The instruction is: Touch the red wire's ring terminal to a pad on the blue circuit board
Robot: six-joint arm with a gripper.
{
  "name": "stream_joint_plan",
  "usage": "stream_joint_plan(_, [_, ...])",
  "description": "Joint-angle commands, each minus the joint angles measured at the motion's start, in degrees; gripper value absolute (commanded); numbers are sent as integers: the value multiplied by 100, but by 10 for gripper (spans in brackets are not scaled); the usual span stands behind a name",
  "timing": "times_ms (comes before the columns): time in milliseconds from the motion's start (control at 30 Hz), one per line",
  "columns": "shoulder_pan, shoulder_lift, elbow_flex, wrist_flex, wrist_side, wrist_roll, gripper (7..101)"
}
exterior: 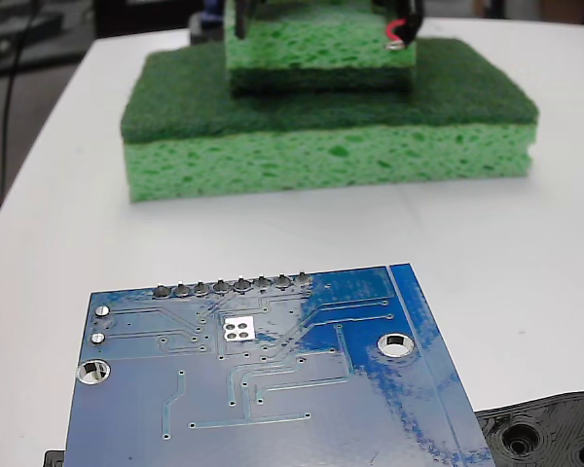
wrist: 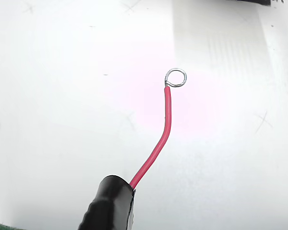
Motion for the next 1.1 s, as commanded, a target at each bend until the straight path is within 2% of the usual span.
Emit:
stream_joint_plan(33, [70,18,-26,-18,18,35,1003])
stream_joint_plan(800, [167,18,-176,18,-79,35,1003])
stream_joint_plan(900, [176,18,-422,132,-70,0,1003])
stream_joint_plan(1100, [264,9,-1116,817,35,-70,1003])
